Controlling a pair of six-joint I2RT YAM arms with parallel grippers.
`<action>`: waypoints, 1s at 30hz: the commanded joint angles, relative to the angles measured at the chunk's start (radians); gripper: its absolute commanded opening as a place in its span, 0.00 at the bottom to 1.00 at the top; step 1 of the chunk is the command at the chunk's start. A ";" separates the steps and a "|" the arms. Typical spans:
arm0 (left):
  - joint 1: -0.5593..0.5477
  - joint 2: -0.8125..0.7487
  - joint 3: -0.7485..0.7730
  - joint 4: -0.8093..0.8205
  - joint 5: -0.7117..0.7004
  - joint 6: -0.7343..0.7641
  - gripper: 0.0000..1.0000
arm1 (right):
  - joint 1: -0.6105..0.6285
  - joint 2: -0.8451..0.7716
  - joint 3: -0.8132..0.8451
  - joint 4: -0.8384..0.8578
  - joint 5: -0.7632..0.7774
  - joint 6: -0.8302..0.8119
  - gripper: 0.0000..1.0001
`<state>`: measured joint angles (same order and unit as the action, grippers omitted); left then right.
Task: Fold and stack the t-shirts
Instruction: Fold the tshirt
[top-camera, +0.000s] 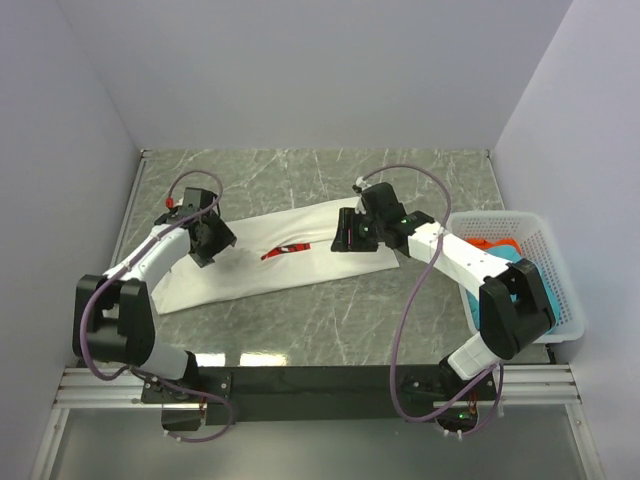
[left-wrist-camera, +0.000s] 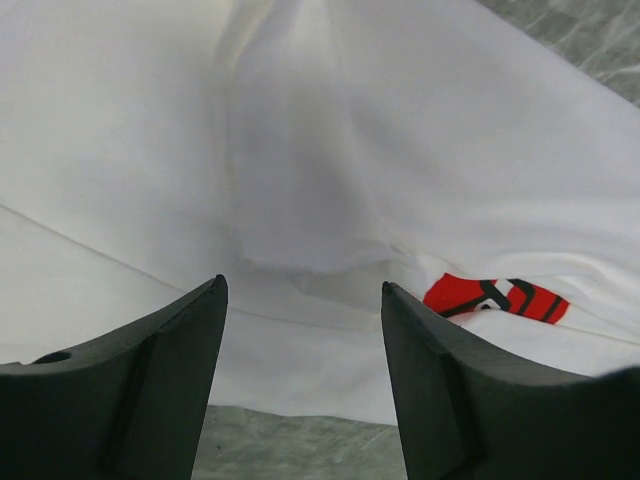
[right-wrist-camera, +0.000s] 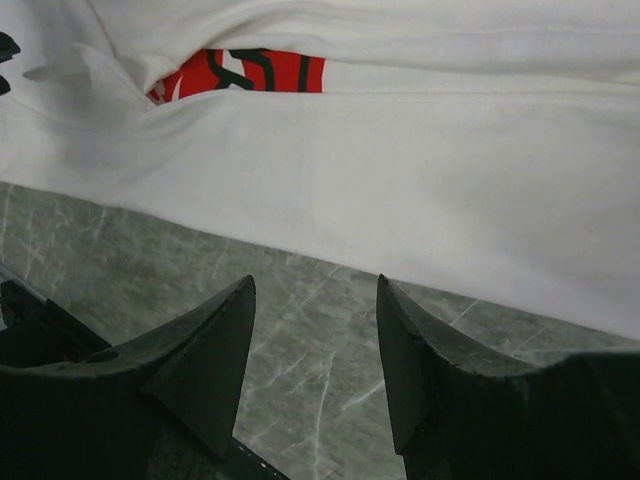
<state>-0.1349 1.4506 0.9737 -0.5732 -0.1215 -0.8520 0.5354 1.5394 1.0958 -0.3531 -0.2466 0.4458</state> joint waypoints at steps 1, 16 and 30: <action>0.003 0.042 -0.015 0.021 -0.020 -0.013 0.68 | 0.002 -0.032 -0.028 0.014 0.010 -0.019 0.59; 0.001 0.137 0.020 0.067 -0.018 -0.033 0.36 | 0.001 -0.032 -0.062 0.031 -0.005 -0.025 0.58; -0.060 0.229 0.232 0.062 -0.087 0.076 0.01 | 0.000 -0.027 -0.077 0.028 0.001 -0.033 0.58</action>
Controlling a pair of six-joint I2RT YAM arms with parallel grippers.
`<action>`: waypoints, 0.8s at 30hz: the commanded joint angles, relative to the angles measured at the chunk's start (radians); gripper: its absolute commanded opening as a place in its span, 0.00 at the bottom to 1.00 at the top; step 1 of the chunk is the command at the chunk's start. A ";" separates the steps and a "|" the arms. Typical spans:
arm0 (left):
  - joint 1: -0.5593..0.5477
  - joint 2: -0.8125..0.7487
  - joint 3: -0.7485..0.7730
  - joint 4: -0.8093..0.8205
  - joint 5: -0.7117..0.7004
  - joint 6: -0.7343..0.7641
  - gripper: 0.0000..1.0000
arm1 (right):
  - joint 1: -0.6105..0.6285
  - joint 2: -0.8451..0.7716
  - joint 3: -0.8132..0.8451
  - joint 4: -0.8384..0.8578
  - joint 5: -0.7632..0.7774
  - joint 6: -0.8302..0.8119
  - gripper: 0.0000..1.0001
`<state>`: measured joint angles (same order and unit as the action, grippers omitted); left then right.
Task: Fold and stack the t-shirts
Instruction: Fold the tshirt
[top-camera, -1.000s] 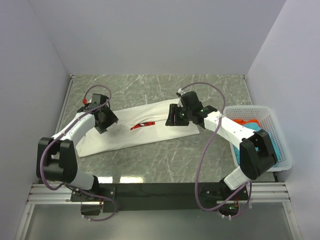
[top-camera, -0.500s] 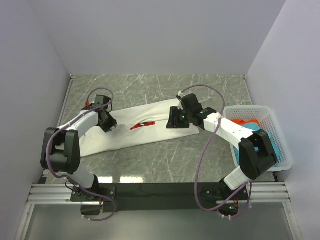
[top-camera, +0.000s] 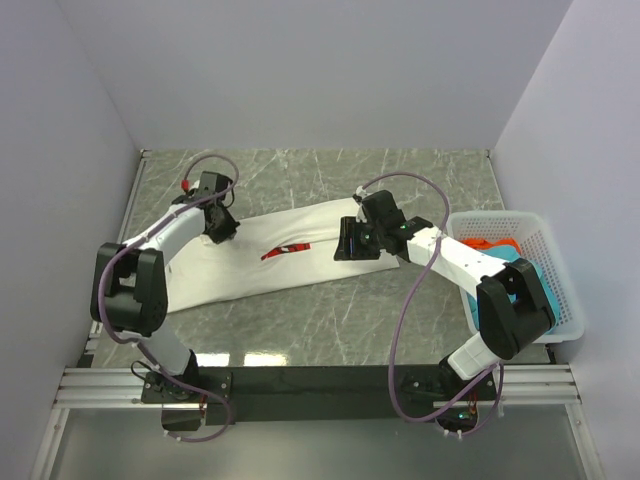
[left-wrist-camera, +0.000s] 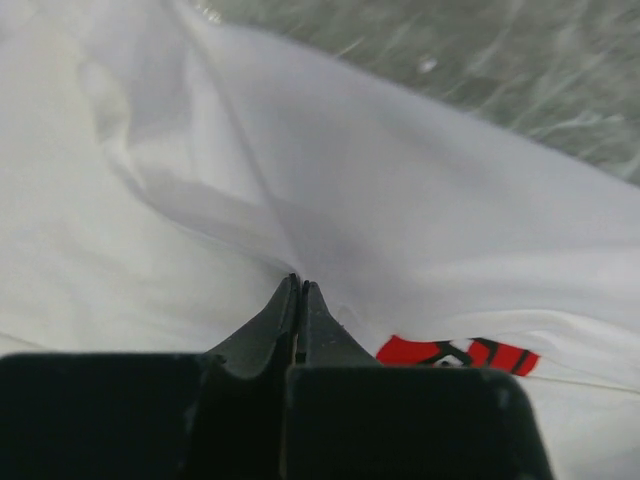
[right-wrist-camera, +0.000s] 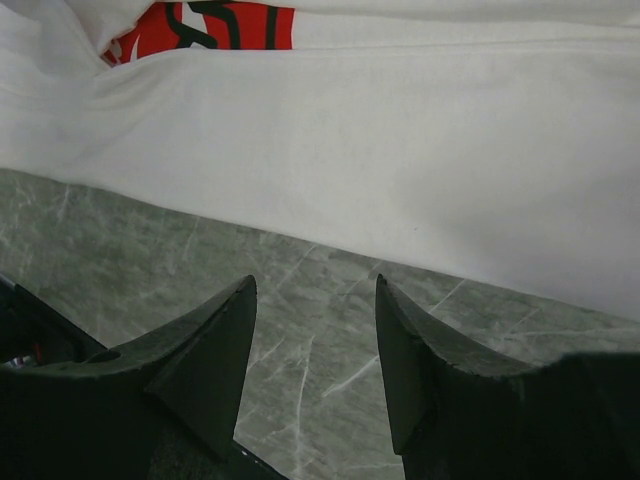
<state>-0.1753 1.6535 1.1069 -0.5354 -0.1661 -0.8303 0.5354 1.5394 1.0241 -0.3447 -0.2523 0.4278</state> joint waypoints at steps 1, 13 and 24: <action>-0.021 0.035 0.113 0.023 -0.046 0.062 0.01 | 0.001 -0.025 -0.002 0.016 0.007 -0.015 0.58; -0.039 0.181 0.263 0.066 -0.052 0.094 0.01 | 0.000 -0.010 -0.010 0.018 -0.001 -0.018 0.57; -0.098 0.227 0.294 0.133 -0.009 0.200 0.08 | 0.001 0.008 -0.015 0.026 -0.005 -0.008 0.57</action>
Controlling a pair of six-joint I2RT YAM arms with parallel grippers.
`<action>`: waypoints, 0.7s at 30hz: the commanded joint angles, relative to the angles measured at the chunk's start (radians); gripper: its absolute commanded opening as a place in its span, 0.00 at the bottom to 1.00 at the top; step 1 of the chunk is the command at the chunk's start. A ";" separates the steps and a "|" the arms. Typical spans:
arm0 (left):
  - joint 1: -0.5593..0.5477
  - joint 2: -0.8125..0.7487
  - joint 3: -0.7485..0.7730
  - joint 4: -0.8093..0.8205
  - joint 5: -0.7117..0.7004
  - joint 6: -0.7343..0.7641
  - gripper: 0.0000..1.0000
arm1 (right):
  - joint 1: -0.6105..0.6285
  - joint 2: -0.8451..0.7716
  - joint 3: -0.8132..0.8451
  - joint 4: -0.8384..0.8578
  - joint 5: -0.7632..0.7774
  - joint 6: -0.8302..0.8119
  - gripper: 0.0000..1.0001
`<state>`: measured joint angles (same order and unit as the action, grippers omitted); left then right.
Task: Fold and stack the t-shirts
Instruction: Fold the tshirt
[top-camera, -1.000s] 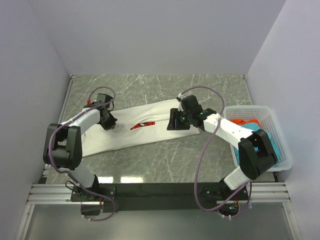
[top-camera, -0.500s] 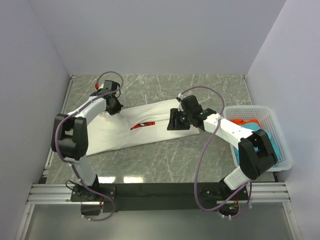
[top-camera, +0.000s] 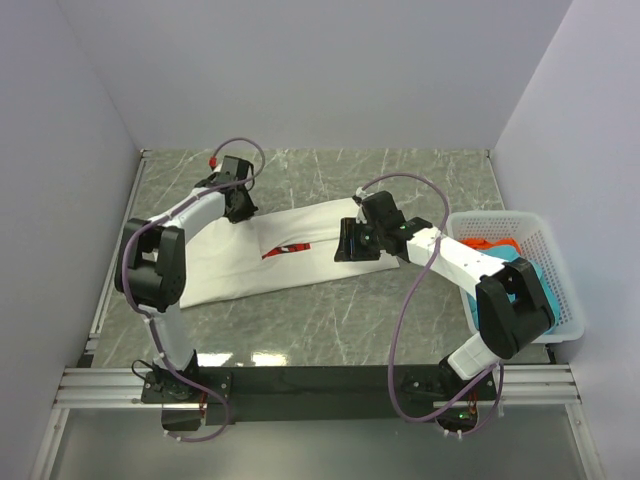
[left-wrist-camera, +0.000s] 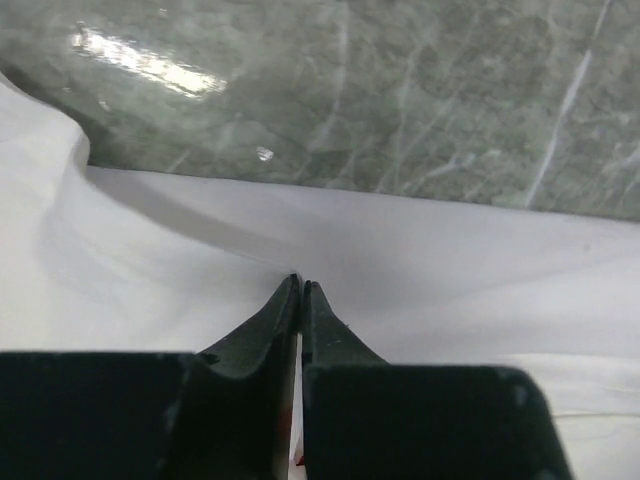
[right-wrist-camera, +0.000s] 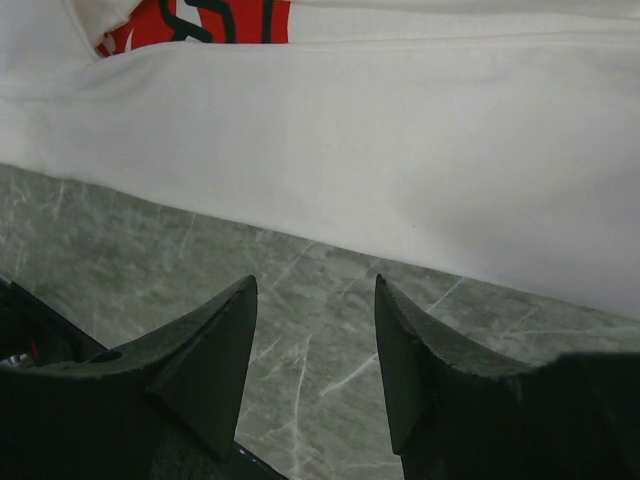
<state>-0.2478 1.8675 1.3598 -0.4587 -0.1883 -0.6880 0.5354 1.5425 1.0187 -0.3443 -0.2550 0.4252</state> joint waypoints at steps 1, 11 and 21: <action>-0.028 0.016 0.042 0.060 0.019 0.067 0.09 | 0.001 0.007 -0.008 0.025 -0.003 -0.005 0.57; -0.031 -0.050 0.028 0.060 -0.017 0.058 0.51 | 0.000 0.019 0.014 0.014 0.022 0.007 0.57; 0.085 -0.396 -0.288 -0.005 -0.065 -0.076 0.49 | -0.153 0.140 0.086 -0.012 0.049 0.144 0.48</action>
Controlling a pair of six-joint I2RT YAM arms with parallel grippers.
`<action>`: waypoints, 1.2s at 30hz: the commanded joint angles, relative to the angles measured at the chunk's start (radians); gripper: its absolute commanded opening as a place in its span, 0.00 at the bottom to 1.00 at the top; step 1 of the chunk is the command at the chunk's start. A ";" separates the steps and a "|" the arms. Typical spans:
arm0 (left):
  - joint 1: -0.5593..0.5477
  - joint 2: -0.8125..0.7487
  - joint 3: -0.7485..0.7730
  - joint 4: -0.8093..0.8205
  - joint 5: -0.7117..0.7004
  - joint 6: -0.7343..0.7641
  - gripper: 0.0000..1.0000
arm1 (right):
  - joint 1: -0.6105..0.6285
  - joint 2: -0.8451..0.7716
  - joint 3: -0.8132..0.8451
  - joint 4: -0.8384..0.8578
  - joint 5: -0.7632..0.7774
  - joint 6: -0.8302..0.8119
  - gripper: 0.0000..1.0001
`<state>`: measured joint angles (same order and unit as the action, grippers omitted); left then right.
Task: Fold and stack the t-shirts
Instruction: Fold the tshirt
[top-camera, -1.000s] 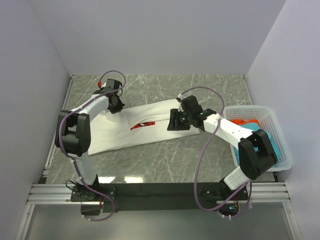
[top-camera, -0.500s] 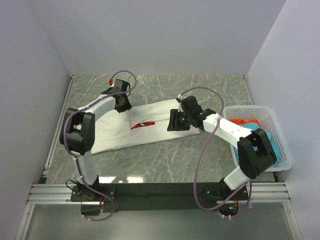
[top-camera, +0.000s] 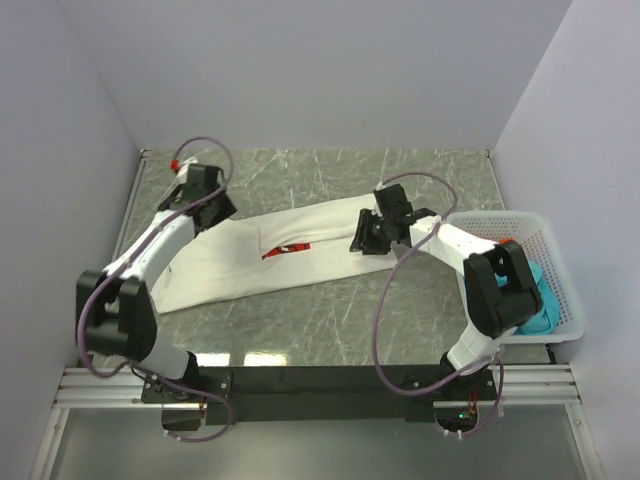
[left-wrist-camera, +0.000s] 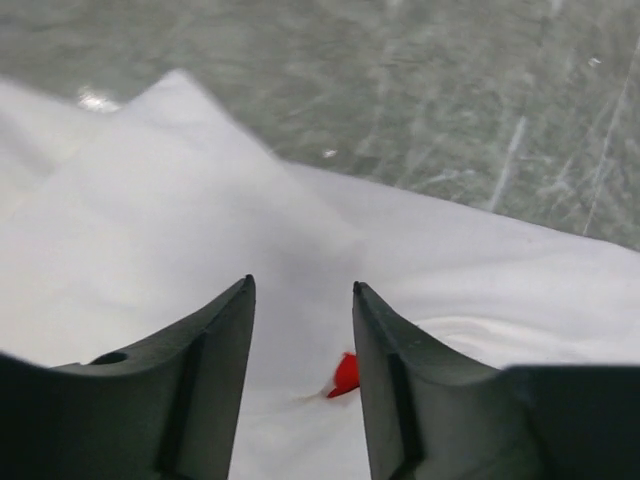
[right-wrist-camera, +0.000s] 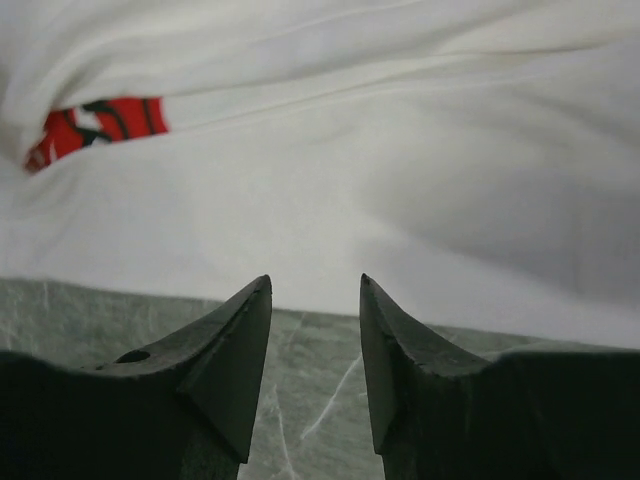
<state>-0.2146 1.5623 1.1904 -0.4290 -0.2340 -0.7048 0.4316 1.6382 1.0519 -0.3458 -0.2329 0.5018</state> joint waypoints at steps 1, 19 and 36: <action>0.067 -0.117 -0.162 -0.030 -0.018 -0.073 0.48 | -0.071 0.057 0.063 -0.016 0.041 0.078 0.47; 0.365 -0.199 -0.532 0.004 0.113 -0.139 0.41 | -0.185 0.353 0.313 -0.147 0.199 0.233 0.45; 0.339 -0.174 -0.233 0.108 0.160 0.189 0.77 | -0.148 0.154 0.241 -0.091 0.201 0.098 0.45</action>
<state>0.1322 1.3506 0.8543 -0.4206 -0.1131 -0.6701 0.2375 1.8877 1.2831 -0.4454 -0.0502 0.6952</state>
